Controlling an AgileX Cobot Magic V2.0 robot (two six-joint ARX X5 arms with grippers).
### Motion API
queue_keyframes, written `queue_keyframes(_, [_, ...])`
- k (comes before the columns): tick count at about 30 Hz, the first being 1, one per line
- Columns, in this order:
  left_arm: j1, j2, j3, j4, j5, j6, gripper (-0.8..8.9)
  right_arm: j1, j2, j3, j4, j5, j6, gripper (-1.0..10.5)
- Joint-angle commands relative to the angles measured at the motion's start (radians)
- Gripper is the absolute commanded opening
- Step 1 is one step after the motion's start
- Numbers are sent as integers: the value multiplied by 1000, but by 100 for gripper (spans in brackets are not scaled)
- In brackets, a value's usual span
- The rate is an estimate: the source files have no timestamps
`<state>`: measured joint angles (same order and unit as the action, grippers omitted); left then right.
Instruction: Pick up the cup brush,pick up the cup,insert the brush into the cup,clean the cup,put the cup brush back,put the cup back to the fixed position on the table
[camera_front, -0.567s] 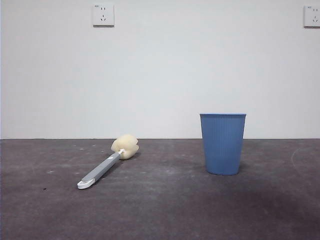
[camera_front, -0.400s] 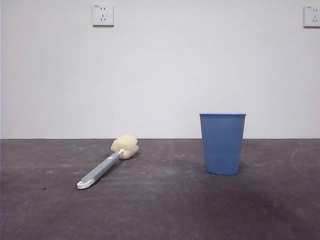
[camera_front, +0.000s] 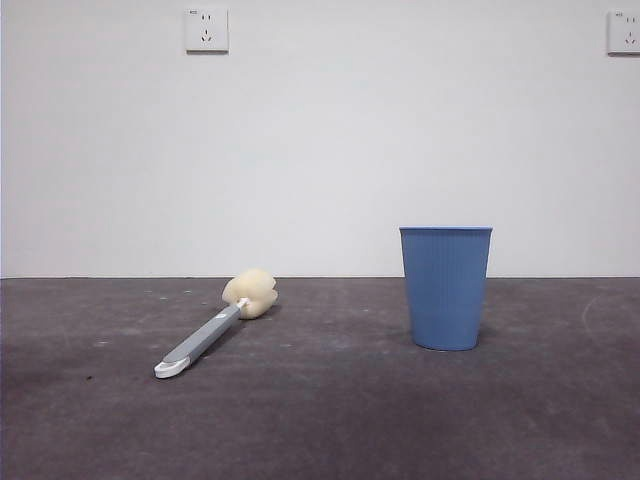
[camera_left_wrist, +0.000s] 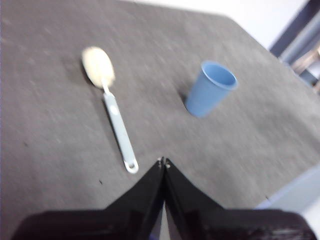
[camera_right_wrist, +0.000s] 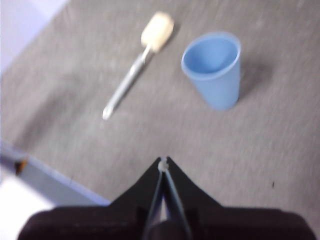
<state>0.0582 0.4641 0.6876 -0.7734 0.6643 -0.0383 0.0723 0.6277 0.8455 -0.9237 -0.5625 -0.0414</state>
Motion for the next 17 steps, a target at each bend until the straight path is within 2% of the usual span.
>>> queue_keyframes(1, [-1, 42, 49, -92, 29, 109, -7, 7, 31, 49, -105, -14, -117, -11])
queue_keyframes(4, [-1, 73, 89, -167, 36, 155, -7, 19, 47, 62, -143, -15, -127, -11])
queue_keyframes(8, [0, 84, 101, -179, 36, 144, 31, 21, 47, 61, -143, -13, -124, 39])
queue_keyframes(9, [0, 84, 101, -179, 34, 136, 73, 21, 47, 61, -143, -13, -124, 81])
queue_keyframes(10, [0, 85, 101, -180, 31, 126, 164, 21, 47, 61, -143, -13, -124, 173])
queue_keyframes(12, [0, 85, 101, -179, 12, 105, 381, 21, 47, 61, -143, -11, -105, 414])
queue_keyframes(13, [0, 85, 101, -179, 10, 103, 454, 21, 47, 61, -142, -11, -97, 511])
queue_keyframes(14, [0, 85, 101, -179, 10, 98, 495, 21, 47, 61, -142, -11, -93, 597])
queue_keyframes(15, [0, 85, 101, -179, 10, 89, 501, 21, 47, 61, -142, -11, -89, 634])
queue_keyframes(17, [0, 86, 101, -179, 10, 83, 501, 21, 47, 61, -142, -11, -83, 634])
